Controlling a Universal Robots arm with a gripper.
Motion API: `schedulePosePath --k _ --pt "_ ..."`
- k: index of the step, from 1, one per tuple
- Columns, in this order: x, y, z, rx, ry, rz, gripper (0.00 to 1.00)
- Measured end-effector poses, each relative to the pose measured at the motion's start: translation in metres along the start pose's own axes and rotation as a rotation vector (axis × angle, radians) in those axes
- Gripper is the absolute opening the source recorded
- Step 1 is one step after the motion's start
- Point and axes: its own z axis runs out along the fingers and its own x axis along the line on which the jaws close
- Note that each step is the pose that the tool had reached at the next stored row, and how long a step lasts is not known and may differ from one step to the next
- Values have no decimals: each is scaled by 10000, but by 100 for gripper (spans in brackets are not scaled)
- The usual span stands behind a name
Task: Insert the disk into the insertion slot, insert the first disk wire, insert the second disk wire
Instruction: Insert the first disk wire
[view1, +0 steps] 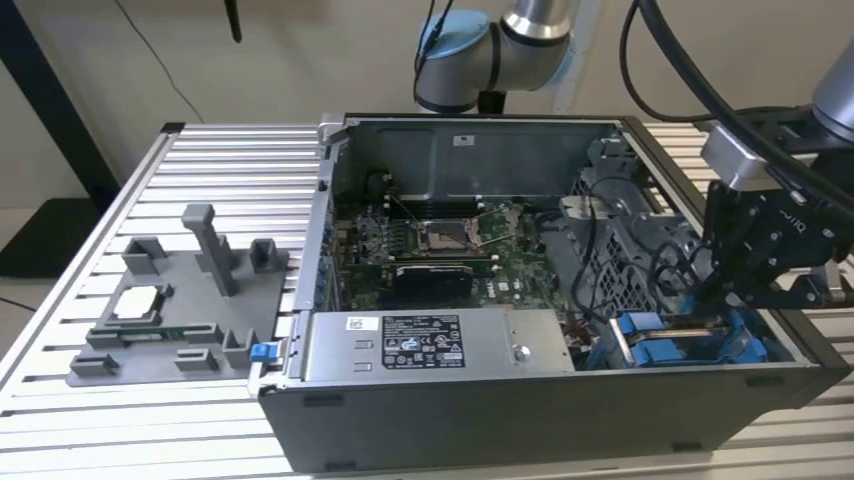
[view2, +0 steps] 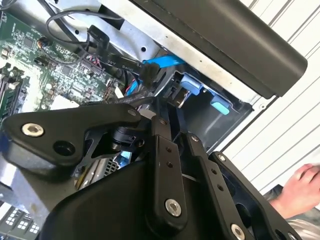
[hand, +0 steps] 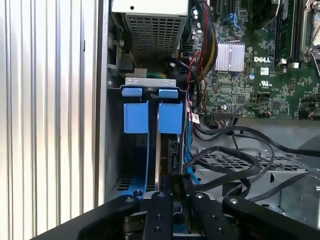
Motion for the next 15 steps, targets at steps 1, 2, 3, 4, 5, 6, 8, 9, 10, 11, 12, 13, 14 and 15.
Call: schedulePosePath --k 1,2,3,4,5,6,8,9,10,11,12,13,14,15 --pt "0 0 2 0 -12 0 0" --pt "0 -1 2 0 -23 -2 0" --pt "-1 -1 3 0 -29 -2 0" --pt "-1 -1 3 0 -33 -2 0" --pt "0 -2 5 4 -34 -3 0" --pt "0 -2 7 16 -34 -2 0" --pt "0 -2 13 81 -34 11 0" --pt "0 -2 15 102 -34 16 0" --pt "0 -2 18 116 -34 24 0" --pt "0 0 19 122 -33 31 0" --pt "0 1 22 125 -34 43 0" --pt "0 1 24 129 -35 59 0" --pt "0 2 27 134 -35 72 0" --pt "1 2 29 139 -34 86 0"
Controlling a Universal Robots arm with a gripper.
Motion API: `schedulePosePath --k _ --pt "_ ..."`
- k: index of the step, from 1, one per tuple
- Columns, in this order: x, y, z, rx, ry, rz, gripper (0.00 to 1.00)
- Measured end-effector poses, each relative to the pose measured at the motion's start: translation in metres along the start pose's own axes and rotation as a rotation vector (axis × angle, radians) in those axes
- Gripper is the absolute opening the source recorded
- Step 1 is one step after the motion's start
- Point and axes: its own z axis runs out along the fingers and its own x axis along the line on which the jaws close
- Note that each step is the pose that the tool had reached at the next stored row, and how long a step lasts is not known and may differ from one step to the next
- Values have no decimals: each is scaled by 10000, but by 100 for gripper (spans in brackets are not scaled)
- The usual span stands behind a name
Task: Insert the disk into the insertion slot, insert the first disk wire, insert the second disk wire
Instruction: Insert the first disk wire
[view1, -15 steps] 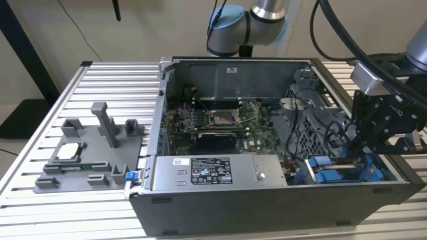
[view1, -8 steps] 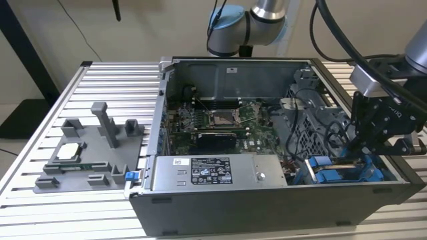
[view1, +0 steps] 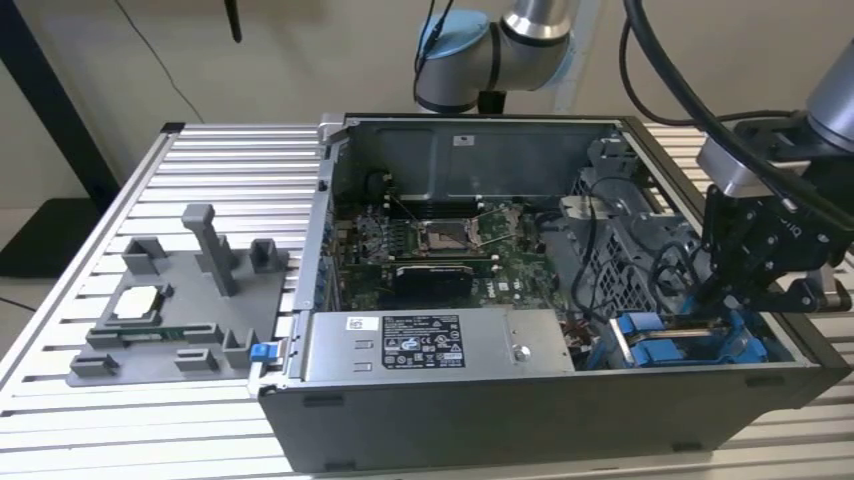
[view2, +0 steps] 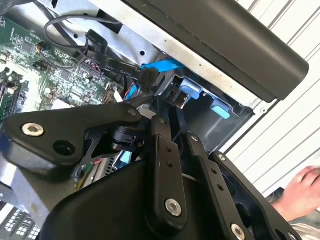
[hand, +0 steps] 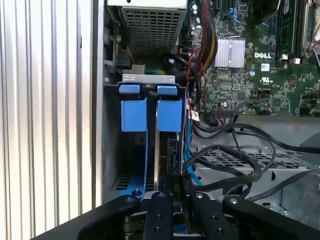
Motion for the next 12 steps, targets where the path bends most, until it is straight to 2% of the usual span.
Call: schedulePosePath --k 12 --pt "1 0 32 44 -2 199 0"
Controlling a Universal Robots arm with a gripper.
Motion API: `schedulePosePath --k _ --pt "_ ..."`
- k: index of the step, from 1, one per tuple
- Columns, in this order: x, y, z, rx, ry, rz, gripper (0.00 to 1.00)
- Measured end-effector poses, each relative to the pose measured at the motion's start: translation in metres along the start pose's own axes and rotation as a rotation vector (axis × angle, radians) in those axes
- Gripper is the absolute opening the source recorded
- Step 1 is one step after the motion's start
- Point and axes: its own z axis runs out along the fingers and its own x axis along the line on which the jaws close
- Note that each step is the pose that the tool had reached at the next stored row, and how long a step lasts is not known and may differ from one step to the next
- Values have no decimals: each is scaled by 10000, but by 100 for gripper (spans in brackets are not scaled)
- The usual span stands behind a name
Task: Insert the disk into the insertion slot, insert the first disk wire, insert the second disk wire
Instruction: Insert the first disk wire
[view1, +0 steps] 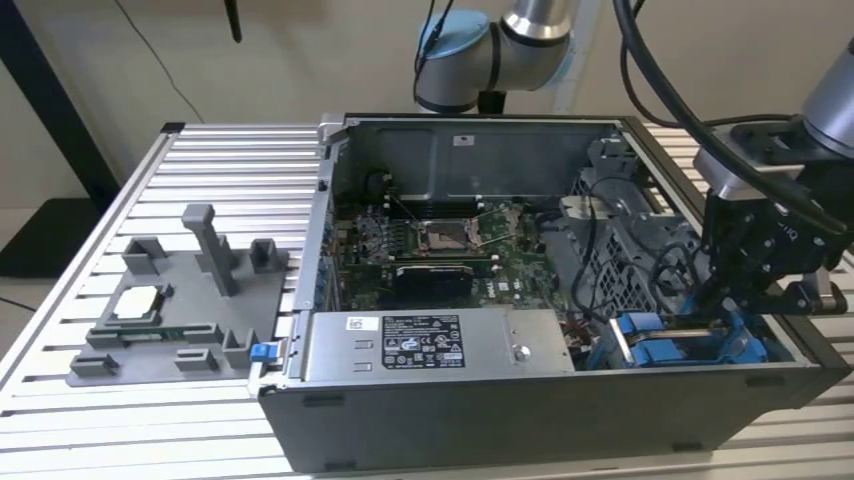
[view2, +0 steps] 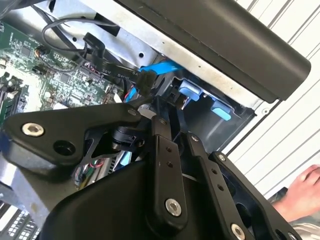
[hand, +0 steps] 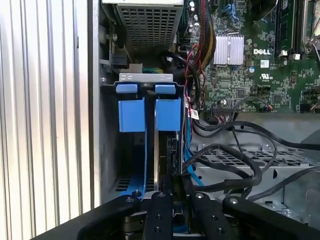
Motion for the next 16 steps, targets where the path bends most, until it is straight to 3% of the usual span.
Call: schedulePosePath --k 6,7,12,16 --pt "2 0 44 32 6 29 0" --pt "1 0 53 31 -1 30 100" --pt "2 0 46 31 -11 31 100" --pt "-3 1 -87 31 -11 34 100"
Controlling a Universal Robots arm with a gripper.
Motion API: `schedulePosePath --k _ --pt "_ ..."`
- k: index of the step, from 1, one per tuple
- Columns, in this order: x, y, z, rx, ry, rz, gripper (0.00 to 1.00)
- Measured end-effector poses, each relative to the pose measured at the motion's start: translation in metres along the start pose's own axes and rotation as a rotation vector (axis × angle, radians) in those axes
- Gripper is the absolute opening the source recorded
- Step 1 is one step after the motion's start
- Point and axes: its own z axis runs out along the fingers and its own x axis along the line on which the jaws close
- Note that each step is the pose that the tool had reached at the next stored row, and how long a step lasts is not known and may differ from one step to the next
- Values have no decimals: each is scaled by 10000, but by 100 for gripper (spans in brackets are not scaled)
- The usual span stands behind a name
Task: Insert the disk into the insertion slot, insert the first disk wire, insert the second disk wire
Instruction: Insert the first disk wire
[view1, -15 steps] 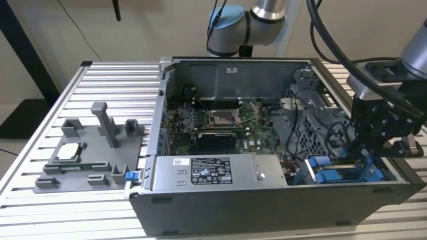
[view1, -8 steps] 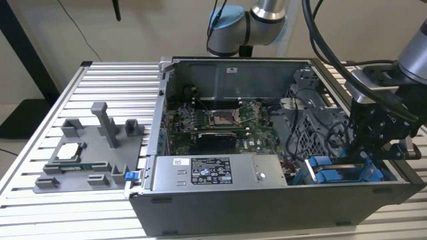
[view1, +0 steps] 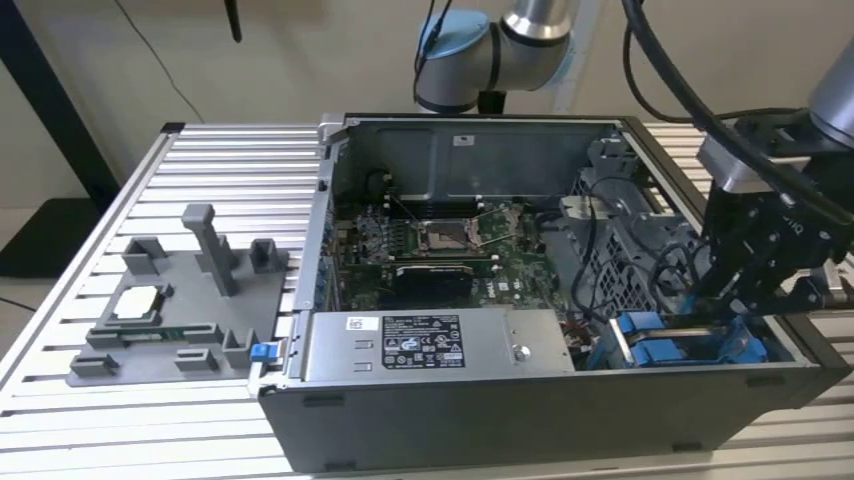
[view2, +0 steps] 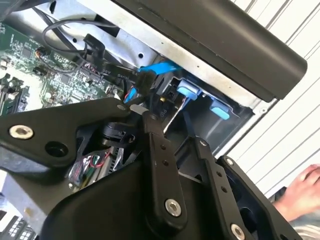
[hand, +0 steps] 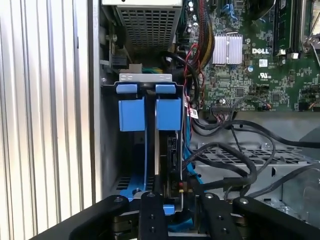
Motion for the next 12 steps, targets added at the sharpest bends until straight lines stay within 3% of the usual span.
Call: schedulePosePath --k 6,12 --pt "-27 12 -239 9 2 13 100" --pt "-107 16 -298 94 -8 16 100"
